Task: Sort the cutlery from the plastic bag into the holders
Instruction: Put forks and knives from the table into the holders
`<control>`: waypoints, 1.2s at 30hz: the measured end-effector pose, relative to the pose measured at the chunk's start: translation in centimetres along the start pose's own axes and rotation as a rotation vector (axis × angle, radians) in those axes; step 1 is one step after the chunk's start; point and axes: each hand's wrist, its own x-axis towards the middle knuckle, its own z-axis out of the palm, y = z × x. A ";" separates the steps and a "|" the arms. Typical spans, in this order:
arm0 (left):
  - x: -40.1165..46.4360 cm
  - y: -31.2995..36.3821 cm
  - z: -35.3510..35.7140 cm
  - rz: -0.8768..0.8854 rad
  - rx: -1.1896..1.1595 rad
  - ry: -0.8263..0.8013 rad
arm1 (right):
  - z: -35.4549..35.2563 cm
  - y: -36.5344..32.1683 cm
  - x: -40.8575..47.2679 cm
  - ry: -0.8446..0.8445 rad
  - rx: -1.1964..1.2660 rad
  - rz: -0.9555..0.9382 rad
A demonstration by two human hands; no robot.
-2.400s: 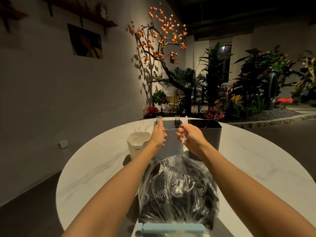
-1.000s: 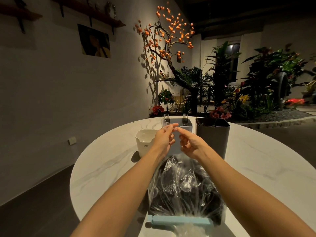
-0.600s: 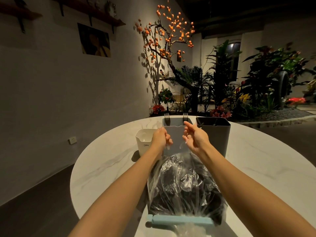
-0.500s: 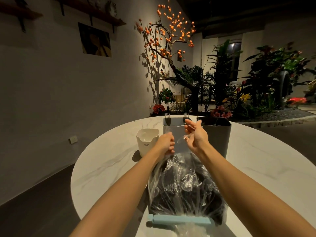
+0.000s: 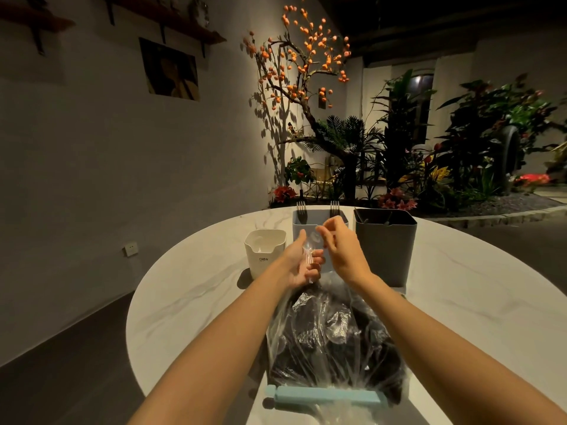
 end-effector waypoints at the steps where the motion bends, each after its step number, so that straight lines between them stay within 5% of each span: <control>1: 0.1 0.1 -0.1 0.018 -0.028 -0.022 | 0.1 0.1 -0.3 -0.063 0.049 0.053; 7: 0.1 0.7 -0.8 0.052 -0.022 0.040 | -0.1 1.3 -1.1 -0.157 -0.619 -0.303; 13: 0.3 0.9 -1.4 0.146 0.073 0.197 | -0.1 0.3 -1.2 -0.250 -0.664 -0.453; 21: 0.0 1.5 -2.8 0.221 0.259 0.207 | 2.1 0.4 -0.7 -0.090 -0.538 -0.428; 25: -1.2 1.8 -3.4 0.123 0.210 0.062 | 3.5 -0.1 1.0 0.066 -0.282 -0.138; 30: -1.6 2.1 -4.6 0.074 0.215 -0.028 | 4.3 -0.2 2.6 -0.116 -0.028 0.069; 36: -1.6 2.1 -4.9 0.153 0.480 0.205 | 5.2 0.1 2.8 -0.181 -0.020 0.054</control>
